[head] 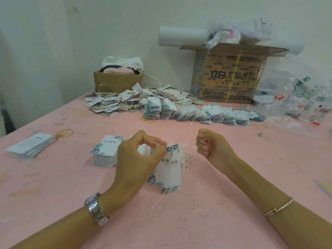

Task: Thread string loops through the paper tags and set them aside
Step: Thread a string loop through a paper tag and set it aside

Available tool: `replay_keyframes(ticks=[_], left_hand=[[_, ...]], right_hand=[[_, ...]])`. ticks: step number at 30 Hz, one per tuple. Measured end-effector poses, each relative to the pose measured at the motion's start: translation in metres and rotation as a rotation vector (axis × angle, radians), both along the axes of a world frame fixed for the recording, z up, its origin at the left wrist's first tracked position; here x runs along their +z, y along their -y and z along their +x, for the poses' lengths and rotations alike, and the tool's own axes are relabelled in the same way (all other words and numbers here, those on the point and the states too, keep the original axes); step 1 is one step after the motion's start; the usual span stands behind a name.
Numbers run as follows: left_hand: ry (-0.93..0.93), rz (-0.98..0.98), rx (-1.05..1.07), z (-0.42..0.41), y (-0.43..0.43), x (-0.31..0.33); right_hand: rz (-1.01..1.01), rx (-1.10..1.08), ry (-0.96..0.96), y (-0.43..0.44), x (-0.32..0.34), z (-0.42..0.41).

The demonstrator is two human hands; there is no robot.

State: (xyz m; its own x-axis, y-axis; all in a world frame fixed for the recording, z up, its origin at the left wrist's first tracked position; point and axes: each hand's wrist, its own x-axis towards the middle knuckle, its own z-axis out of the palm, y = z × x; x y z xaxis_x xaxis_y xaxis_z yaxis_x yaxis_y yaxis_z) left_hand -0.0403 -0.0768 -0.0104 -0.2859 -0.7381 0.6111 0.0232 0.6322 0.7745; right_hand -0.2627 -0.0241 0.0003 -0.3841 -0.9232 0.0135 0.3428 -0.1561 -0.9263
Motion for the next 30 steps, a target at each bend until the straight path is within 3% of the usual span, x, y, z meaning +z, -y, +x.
replay_keyframes(ticks=[8, 20, 30], left_hand=[[0.051, -0.102, 0.1, 0.001, 0.005, 0.0], [-0.003, 0.07, -0.125, -0.004, 0.005, -0.001], [-0.072, 0.239, -0.267, -0.005, 0.01, -0.003]], right_hand=[[-0.05, -0.008, -0.054, 0.001, 0.002, 0.006], [-0.137, 0.235, -0.1, -0.007, 0.006, 0.027], [-0.098, 0.181, -0.227, -0.009, 0.007, 0.037]])
